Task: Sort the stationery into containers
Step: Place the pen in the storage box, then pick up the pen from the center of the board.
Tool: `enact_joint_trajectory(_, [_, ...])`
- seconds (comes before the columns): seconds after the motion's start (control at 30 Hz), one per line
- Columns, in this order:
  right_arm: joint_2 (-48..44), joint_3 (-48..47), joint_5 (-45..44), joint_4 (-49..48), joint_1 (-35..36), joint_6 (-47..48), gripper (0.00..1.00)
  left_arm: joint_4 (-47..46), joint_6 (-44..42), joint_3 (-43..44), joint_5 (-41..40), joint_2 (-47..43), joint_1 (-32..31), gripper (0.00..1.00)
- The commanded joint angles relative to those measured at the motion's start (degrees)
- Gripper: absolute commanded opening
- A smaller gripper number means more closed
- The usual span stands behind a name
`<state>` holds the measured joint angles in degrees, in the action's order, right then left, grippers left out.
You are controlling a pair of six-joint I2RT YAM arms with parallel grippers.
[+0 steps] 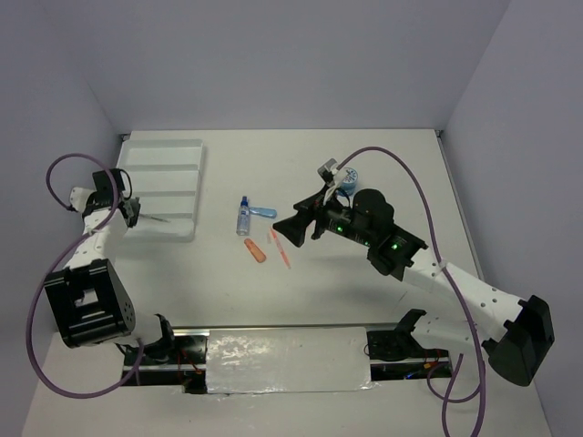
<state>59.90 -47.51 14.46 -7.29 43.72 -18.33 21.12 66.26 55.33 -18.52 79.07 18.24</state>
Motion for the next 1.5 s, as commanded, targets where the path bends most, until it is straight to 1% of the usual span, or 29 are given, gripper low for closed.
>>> enact_joint_trajectory(0.0, [0.4,-0.3,1.6,-2.7,-0.2,0.4,1.0,-4.7,3.5,-3.3,0.6,2.0,2.8,0.06])
enact_joint_trajectory(0.13, [1.1,-1.8,2.8,-2.2,-0.1,0.6,1.0,-9.7,4.2,-5.1,3.5,3.7,4.6,0.12])
enact_joint_trajectory(0.23, [1.6,-2.4,2.9,-1.7,-0.1,0.8,1.0,-11.5,4.0,-4.6,4.4,5.0,4.9,0.23])
enact_joint_trajectory(0.27, [1.7,-2.4,2.9,-1.6,-0.1,0.8,1.0,-11.6,3.5,-4.1,5.0,5.7,4.9,0.32])
enact_joint_trajectory(0.33, [1.8,-2.4,3.0,-1.5,-0.1,1.0,1.0,-11.9,3.2,-3.6,5.7,6.5,5.1,0.38])
enact_joint_trajectory(0.37, [1.9,-2.4,2.9,-1.5,-0.1,1.1,1.0,-11.6,3.0,-3.3,5.9,6.9,5.1,0.45])
enact_joint_trajectory(0.43, [2.2,-2.6,2.8,-1.2,-0.1,1.2,1.0,-10.8,3.1,-3.2,6.3,7.9,5.1,0.52])
enact_joint_trajectory(0.47, [2.3,-2.8,2.7,-1.1,-0.1,1.3,1.0,-10.8,3.1,-3.6,6.2,8.2,5.2,0.59])
enact_joint_trajectory(0.53, [2.7,-3.1,2.8,-1.0,-0.1,1.4,1.0,-10.3,3.6,-4.0,5.8,8.7,5.1,0.66])
enact_joint_trajectory(0.57, [2.8,-3.5,2.7,-0.9,-0.1,1.5,1.0,-10.1,3.6,-4.5,5.9,9.2,5.3,0.73])
enact_joint_trajectory(0.6, [3.2,-3.7,2.4,-0.4,-0.1,1.5,1.0,-10.1,3.5,-4.7,6.7,9.3,5.3,0.76])
enact_joint_trajectory(0.7, [5.1,-5.8,1.7,2.8,-0.1,1.5,1.0,-9.7,3.2,-4.6,8.2,7.2,5.4,0.87])
enact_joint_trajectory(0.73, [7.8,-7.0,-0.4,4.6,-0.1,1.6,1.0,-9.4,2.8,-4.4,8.4,6.1,5.3,0.95])
enact_joint_trajectory(0.77, [9.3,-8.9,-1.5,6.2,0.0,0.9,1.0,-8.2,2.4,-3.5,8.6,3.6,5.0,0.98])
enact_joint_trajectory(0.8, [12.3,-9.7,-2.7,9.0,0.0,0.6,1.0,-7.2,1.7,-2.5,8.5,2.3,4.6,0.99])
enact_joint_trajectory(0.83, [13.9,-10.3,-6.2,10.3,0.0,0.1,1.0,-5.8,-0.1,0.2,7.8,0.9,4.2,0.99])
enact_joint_trajectory(0.9, [18.2,-12.4,-10.0,14.4,0.3,-2.4,0.98,-0.6,-3.8,3.9,6.1,-2.5,1.5,0.99])
enact_joint_trajectory(0.93, [19.7,-13.2,-13.8,16.0,0.4,-3.0,0.96,1.2,-5.2,7.8,4.4,-4.4,0.6,0.99])
enact_joint_trajectory(1.0, [24.5,-16.6,-17.6,21.8,0.7,-4.6,0.94,5.6,-9.1,11.2,4.3,-6.3,-2.1,0.99])
enact_joint_trajectory(1.03, [26.3,-18.0,-18.4,23.4,1.1,-4.7,0.85,6.7,-10.5,13.8,5.5,-8.1,-2.8,0.99])
enact_joint_trajectory(1.07, [29.5,-20.1,-19.6,26.1,1.3,-4.4,0.82,8.4,-11.7,15.1,6.0,-9.1,-3.7,0.99])
enact_joint_trajectory(1.1, [31.1,-21.0,-20.5,27.2,1.8,-4.4,0.78,9.8,-15.4,15.9,7.3,-10.2,-4.3,0.99])
enact_joint_trajectory(1.13, [32.6,-22.7,-21.4,28.4,2.7,-4.3,0.71,9.9,-17.7,17.2,10.0,-12.6,-5.4,0.99])
enact_joint_trajectory(1.17, [33.9,-23.3,-23.1,29.1,3.2,-4.3,0.68,10.9,-19.5,17.7,10.9,-13.8,-5.8,0.99])
enact_joint_trajectory(1.2, [35.9,-23.8,-23.8,30.1,3.8,-4.1,0.66,11.7,-23.5,18.0,12.4,-14.9,-6.2,0.99])
enact_joint_trajectory(1.3, [38.6,-24.6,-24.0,30.3,4.8,-3.9,0.61,13.8,-30.5,17.2,19.4,-19.0,-6.5,0.99])
enact_joint_trajectory(1.37, [39.9,-25.6,-24.2,30.5,5.2,-3.7,0.55,14.4,-33.8,14.1,23.1,-22.1,-6.6,0.99])
enact_joint_trajectory(1.4, [41.4,-26.1,-24.6,31.3,5.4,-3.6,0.49,15.1,-36.0,13.1,22.9,-22.9,-6.7,0.99])
enact_joint_trajectory(1.47, [43.9,-28.0,-24.8,32.4,5.9,-2.9,0.48,16.0,-37.9,9.8,22.9,-25.9,-6.7,0.99])
